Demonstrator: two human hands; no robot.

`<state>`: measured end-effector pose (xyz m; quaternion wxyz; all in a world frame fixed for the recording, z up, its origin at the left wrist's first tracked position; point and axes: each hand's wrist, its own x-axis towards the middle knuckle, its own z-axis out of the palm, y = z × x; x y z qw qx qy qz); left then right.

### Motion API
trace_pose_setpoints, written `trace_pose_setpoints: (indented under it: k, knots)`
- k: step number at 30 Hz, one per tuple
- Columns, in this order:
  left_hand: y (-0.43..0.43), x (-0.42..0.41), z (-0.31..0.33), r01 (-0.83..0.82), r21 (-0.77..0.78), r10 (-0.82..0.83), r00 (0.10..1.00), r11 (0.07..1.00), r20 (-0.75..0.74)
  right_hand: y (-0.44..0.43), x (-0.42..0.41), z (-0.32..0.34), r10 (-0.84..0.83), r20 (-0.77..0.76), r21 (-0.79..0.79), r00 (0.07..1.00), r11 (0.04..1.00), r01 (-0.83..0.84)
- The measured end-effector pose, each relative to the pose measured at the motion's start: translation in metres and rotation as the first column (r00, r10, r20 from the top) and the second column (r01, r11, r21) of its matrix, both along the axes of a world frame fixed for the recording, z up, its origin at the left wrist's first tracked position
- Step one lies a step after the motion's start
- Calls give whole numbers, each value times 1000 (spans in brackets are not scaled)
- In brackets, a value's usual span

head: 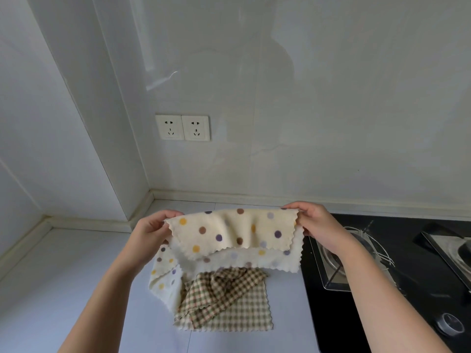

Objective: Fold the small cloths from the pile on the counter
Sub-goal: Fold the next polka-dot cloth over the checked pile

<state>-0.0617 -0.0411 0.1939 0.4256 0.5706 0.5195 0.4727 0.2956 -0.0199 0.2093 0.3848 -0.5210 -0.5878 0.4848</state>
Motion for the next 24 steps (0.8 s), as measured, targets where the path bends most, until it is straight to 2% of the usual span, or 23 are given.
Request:
trace_pose_setpoints:
  k: [4,7,9,11,13,15,17,19,20,21,23,24]
  knots:
    - [-3,3,7,29,-5,-28,985,1000,172,4,3,-3,12,-180,-43,984,999,-20]
    - [-3,-4,8,84,-24,-79,981,996,176,3,3,2,36,-240,-61,970,997,-52]
    - [-3,-7,13,146,-16,-143,982,989,125,1,6,6,59,-196,-50,979,996,-71]
    - [-2,-7,16,157,4,-157,987,988,13,0,8,9,85,-117,-42,989,995,-91]
    - [3,-2,16,84,60,-78,992,995,-103,0,6,10,86,31,1,996,996,-86]
    - [8,-1,16,49,81,-28,971,995,-237,1,4,8,17,146,94,989,995,-31]
    - [11,-2,15,117,-38,-122,893,992,-434,3,-1,9,4,123,140,992,990,-21]
    - [13,9,13,245,-260,-353,744,934,-567,5,-14,12,78,108,137,991,986,-93]
    - [14,23,9,310,-334,-451,695,890,-560,6,-24,16,124,144,133,982,981,-144]
    - [13,42,5,383,-343,-512,688,858,-513,6,-34,18,166,178,123,970,974,-189]
    - [13,80,-8,448,-235,-506,757,863,-413,7,-53,22,223,235,119,946,959,-255]
    - [12,97,-13,413,-179,-450,810,893,-375,8,-59,23,219,257,128,941,958,-257]
